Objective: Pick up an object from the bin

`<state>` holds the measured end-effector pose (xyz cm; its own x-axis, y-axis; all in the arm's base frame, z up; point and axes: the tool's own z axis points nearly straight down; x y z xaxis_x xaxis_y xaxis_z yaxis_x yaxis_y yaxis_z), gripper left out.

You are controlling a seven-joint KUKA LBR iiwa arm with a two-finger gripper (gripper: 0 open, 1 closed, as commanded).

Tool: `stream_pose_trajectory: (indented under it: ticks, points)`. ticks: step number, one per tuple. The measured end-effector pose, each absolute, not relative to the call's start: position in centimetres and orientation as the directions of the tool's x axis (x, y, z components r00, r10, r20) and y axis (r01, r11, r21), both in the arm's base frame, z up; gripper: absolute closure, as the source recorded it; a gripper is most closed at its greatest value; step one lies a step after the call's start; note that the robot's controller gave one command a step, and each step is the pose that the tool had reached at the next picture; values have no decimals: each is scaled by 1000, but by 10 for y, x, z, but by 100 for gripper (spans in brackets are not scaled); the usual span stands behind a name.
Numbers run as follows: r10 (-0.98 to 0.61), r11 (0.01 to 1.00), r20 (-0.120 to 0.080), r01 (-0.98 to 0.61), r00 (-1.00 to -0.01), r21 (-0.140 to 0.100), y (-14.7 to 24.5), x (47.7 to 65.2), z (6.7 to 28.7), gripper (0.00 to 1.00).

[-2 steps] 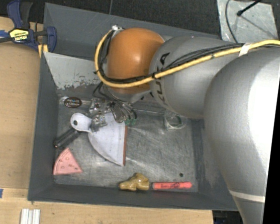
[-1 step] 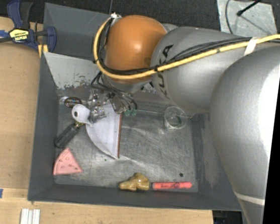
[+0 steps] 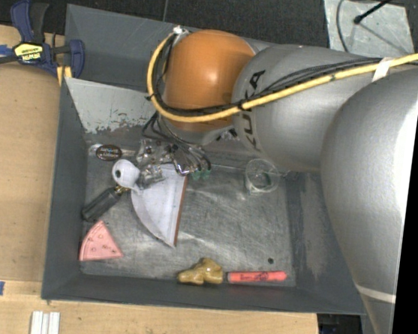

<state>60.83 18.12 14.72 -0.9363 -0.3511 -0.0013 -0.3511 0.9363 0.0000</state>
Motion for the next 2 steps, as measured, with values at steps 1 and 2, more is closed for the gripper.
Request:
stream_pose_trajectory:
  ticks: [1,2]
  points:
    - [-355,935,7,-355,-935,-2,198,603,185,100]
    - [-360,933,-9,-360,-933,1,207,597,216,100]
